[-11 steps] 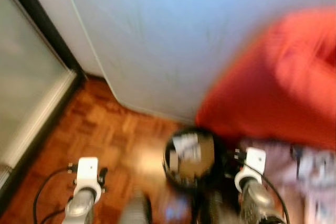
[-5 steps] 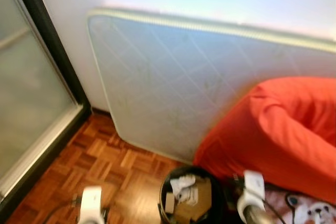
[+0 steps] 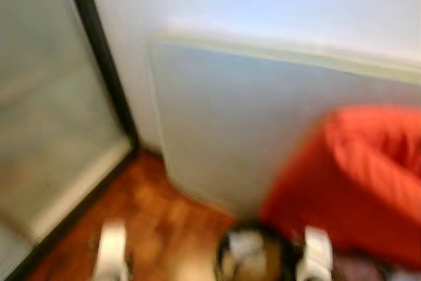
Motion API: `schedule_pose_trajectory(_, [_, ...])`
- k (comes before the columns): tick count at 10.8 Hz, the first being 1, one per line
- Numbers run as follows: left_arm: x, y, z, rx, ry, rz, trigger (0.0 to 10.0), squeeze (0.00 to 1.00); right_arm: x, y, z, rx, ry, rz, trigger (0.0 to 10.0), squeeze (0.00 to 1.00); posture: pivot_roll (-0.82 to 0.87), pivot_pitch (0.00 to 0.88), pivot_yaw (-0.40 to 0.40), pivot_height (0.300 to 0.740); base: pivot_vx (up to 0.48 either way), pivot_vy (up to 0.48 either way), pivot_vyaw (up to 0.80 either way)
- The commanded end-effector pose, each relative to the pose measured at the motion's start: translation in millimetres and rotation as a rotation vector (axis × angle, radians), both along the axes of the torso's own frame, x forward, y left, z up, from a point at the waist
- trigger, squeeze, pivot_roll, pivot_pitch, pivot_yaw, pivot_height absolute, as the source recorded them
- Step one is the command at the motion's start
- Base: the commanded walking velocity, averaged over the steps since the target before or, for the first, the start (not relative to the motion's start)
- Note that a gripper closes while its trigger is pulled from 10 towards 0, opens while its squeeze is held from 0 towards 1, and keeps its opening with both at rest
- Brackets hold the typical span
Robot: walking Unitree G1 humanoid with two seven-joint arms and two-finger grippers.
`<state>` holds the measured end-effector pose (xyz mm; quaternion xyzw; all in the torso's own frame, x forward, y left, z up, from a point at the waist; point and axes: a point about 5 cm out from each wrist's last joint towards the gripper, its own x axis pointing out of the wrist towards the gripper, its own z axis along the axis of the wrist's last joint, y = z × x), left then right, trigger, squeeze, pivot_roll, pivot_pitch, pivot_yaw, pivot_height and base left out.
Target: Clean up the room
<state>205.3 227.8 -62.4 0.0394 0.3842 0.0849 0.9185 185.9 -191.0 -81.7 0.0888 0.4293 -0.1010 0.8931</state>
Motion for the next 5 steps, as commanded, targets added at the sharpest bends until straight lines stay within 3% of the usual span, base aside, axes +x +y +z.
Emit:
schedule_pose_trajectory(1, [3.5, 1.1, 2.0, 0.003, -0.003, 0.001, 10.0, 0.00, -0.1, 4.5, -0.8, 0.015, 0.006, 0.000, 10.0, 0.00, 0.17, 0.000, 0.004, 0.740, 0.000, 0.000, 0.00])
schedule_pose_trajectory(5, [-4.5, -8.2, -4.9, -0.028, 0.026, 0.001, 10.0, 0.00, 8.7, -0.5, 4.4, 0.003, -0.023, 0.018, 10.0, 0.00, 0.16, 0.000, -0.021, 0.740, 0.000, 0.000, 0.00])
